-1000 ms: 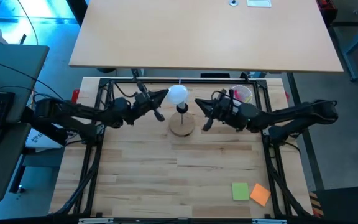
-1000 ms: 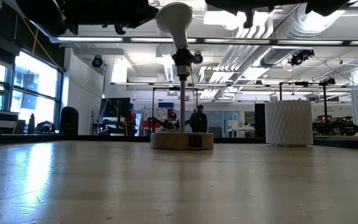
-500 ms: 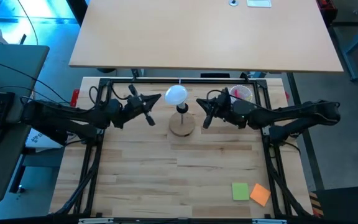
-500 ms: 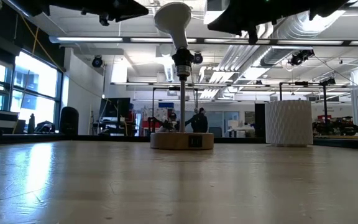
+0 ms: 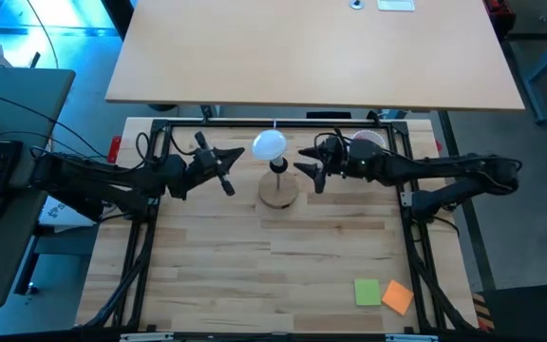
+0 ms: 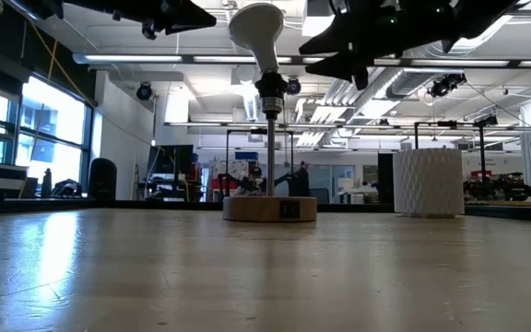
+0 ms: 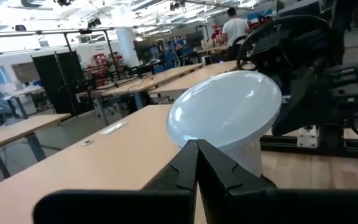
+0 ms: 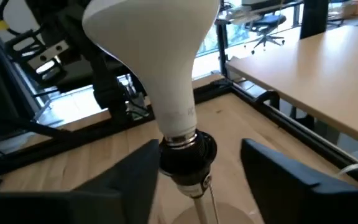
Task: Screw lightbulb
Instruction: Insert the white lightbulb into the desk lamp
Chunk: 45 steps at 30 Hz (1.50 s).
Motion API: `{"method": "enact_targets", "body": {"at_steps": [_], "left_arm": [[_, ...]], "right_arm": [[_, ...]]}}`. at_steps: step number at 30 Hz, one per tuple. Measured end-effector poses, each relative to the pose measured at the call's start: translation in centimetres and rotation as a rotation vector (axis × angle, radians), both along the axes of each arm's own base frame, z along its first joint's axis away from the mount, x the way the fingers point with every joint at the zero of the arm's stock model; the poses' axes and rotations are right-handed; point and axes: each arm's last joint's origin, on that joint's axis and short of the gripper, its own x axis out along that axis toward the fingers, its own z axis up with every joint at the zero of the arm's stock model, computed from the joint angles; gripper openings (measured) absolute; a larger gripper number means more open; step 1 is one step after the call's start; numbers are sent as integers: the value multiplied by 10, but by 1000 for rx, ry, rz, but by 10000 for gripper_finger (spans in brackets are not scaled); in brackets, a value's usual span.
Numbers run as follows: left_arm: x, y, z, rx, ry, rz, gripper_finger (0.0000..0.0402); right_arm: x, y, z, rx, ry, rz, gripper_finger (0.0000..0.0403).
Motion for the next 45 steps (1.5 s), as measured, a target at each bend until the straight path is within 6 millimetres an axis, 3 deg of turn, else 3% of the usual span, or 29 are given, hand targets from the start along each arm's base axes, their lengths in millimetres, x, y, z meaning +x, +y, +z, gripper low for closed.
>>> {"method": "enact_targets", "body": {"at_steps": [6, 19, 26, 30, 36, 45], "left_arm": [[0, 1, 0, -24, -14, 0, 0], [8, 5, -10, -62, 2, 16, 0], [10, 5, -12, -62, 12, 15, 0], [11, 3, -13, -64, 18, 3, 0], [11, 0, -13, -62, 23, -31, 0], [11, 0, -13, -63, 28, -31, 0]], "right_arm": [[13, -7, -4, 16, 13, 46, 278], [68, -24, 19, -84, 106, 156, 280], [81, -31, 20, -95, 135, 153, 278], [82, -32, 21, -102, 117, 152, 247], [85, -26, 26, -126, 57, 141, 154], [89, -9, 33, -220, 27, 28, 148]]}}
